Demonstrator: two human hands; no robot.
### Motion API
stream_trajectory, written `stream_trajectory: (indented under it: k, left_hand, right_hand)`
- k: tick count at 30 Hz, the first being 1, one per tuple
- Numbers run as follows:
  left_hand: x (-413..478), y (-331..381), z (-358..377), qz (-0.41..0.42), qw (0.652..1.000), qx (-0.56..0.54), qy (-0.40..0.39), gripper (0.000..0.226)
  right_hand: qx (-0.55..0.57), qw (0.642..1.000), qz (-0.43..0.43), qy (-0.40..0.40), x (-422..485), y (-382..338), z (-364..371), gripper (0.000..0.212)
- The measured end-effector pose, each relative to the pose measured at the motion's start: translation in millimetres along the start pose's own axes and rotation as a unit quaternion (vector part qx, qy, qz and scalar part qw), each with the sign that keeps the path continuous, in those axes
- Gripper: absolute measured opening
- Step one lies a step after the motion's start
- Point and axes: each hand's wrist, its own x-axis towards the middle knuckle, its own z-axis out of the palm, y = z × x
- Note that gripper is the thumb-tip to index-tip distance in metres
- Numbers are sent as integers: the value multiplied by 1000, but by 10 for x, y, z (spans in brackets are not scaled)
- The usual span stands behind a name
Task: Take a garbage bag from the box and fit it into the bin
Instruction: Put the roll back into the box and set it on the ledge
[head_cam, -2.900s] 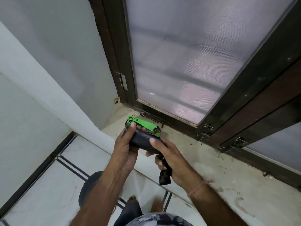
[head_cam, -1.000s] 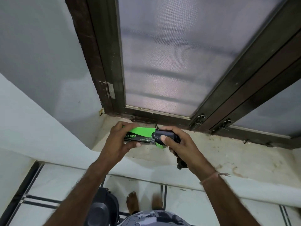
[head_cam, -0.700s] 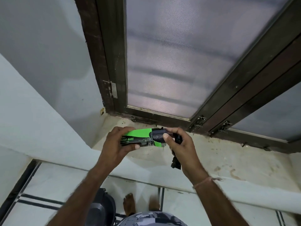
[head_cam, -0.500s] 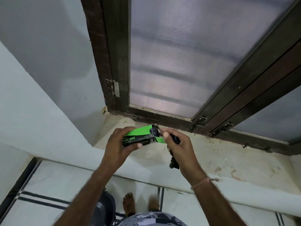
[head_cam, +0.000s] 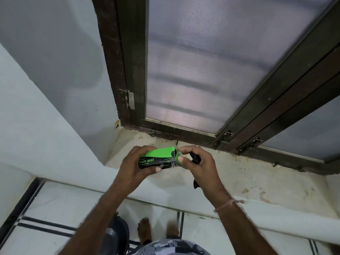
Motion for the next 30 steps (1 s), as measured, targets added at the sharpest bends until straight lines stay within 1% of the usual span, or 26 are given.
stream_trajectory:
  k: [2,3,4,6,7,9,10,12,14,16,19,22,25,28,30]
  left_hand:
    - [-1,19,16,1,1000,-8,-8,55]
    - [-1,21,20,2,1000,-12,-8,55]
    - [-2,18,17,1,1000,-17,-5,54]
    - [-6,7,-9,-6,1000,-26,4,54]
    - [-8,0,-28,-10,999,-30,7,55]
    - [-12,-7,-65,-15,999,-35,3,55]
    - [-11,-2,-80,-13,999,-31,2,54]
    - [-5,-1,-110,-7,1000,-20,3,55]
    - [-2,-3,-135,-12,1000,-12,5,54]
    - [-3,1,-144,-16,1000,-8,0,54]
    - [4,26,-146,-6,1000,-6,-9,58]
    - [14,58,-170,3,1000,1,-19,57]
    - [10,82,-193,12,999,8,-33,56]
    - [16,103,-199,17,999,16,-46,56]
    - [13,115,-198,14,998,25,-53,58]
  right_hand:
    - [-9,1000,-14,9,-5,5,41,16]
    - [-14,1000,-16,14,-11,-1,51,17]
    - [-16,1000,-8,20,-11,5,42,23]
    - [-29,998,43,30,-7,34,-20,40]
    - [-35,996,83,26,-5,35,-59,44]
    - [9,988,152,-10,-2,41,-129,39]
    - [48,985,161,-28,-6,43,-165,35]
    - [97,984,140,-49,2,23,-207,30]
    - [103,986,109,-78,14,-10,-224,29]
    - [68,989,74,-111,20,-44,-210,29]
    - [-16,991,35,-126,40,-70,-188,31]
    - [-40,988,19,-151,81,-133,-159,30]
    - [-82,979,1,-185,119,-225,-155,23]
    - [-95,968,-1,-234,155,-279,-178,17]
    - [-93,966,6,-243,175,-308,-184,15]
